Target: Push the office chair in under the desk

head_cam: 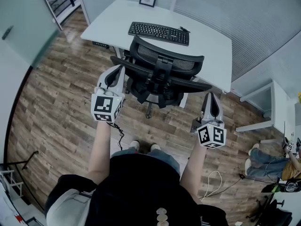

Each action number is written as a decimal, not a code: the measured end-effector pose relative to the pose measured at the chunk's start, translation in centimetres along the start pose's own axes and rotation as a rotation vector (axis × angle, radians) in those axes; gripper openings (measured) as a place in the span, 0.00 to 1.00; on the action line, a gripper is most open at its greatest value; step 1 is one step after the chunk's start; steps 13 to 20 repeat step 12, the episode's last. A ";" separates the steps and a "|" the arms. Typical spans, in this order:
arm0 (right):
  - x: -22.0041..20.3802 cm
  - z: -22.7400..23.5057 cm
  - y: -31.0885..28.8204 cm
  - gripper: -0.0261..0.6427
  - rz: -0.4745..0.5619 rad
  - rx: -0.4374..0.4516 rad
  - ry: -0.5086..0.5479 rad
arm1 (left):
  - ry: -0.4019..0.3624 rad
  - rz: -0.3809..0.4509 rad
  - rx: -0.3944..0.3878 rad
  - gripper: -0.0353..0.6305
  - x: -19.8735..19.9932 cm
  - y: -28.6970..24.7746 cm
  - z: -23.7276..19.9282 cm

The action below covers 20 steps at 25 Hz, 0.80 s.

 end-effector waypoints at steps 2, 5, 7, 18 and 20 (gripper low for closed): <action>0.0 -0.1 -0.1 0.05 -0.002 0.002 0.001 | -0.004 -0.006 0.000 0.06 -0.1 0.0 0.0; 0.0 -0.2 -0.3 0.05 -0.002 0.001 0.003 | -0.010 -0.013 0.001 0.06 -0.3 -0.1 -0.1; -0.1 -0.2 -0.3 0.05 -0.002 0.000 0.002 | -0.017 -0.017 0.001 0.06 -0.4 -0.1 -0.1; -0.1 -0.4 -0.4 0.05 -0.005 0.000 -0.003 | -0.027 -0.029 0.002 0.06 -0.5 0.1 -0.2; -0.1 -0.4 -0.4 0.05 -0.005 0.000 -0.003 | -0.027 -0.029 0.002 0.06 -0.5 0.1 -0.2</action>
Point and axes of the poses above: the fingertips, and each gripper's own axes: y backward along the fingers, z to its right, x out of its top, the point moved 4 cm from there along y, backward along the fingers, and after that the axes turned 12 degrees about x, right-handed, at the moved point
